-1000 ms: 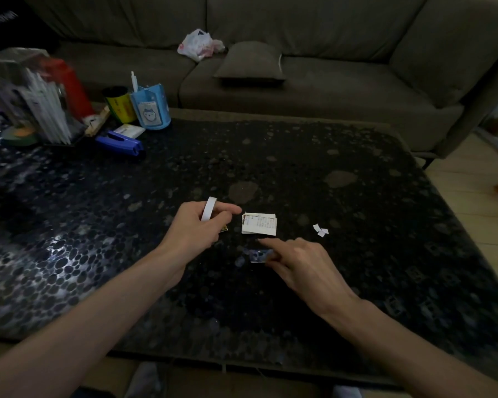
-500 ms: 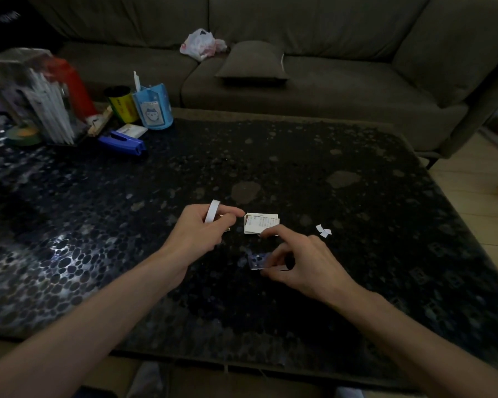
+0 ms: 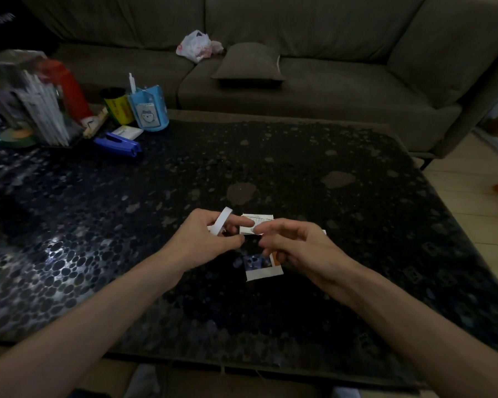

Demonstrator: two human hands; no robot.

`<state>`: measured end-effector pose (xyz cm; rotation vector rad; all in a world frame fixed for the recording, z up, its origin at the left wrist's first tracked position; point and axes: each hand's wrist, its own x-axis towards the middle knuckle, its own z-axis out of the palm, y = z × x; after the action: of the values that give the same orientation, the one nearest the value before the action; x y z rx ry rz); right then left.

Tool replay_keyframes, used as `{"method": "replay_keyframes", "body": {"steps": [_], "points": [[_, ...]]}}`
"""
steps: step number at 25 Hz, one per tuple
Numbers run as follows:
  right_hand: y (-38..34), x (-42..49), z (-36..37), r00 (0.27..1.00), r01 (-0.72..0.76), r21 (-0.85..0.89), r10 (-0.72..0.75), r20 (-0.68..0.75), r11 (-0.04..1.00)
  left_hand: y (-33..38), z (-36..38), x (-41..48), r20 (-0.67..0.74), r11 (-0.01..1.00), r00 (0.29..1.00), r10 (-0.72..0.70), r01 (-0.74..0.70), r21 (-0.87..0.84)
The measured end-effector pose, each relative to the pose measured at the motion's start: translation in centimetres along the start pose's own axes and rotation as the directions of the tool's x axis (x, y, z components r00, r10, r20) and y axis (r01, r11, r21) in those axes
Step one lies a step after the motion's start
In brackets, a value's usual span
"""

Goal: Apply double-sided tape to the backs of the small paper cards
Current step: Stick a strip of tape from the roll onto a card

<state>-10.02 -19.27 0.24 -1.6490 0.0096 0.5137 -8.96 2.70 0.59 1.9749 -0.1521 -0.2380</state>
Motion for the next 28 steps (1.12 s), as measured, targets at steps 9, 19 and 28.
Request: {"method": "replay_keyframes", "body": {"steps": [9,19,28], "points": [[0.38,0.71,0.04,0.999,-0.034,0.116,0.029,0.045,0.993,-0.41,0.17,-0.08,-0.048,0.990,0.989,0.142,-0.142,0.000],[0.14,0.56,0.34,0.999,-0.040,0.188,0.033,0.042,0.981,-0.55,0.13,0.07,-0.087,0.996,0.992,0.093,-0.092,0.009],[-0.06,0.32,0.55,0.998,-0.056,0.239,0.044,0.054,0.969,-0.62,0.26,0.18,-0.083,0.995,0.992,0.095,-0.095,0.003]]}}
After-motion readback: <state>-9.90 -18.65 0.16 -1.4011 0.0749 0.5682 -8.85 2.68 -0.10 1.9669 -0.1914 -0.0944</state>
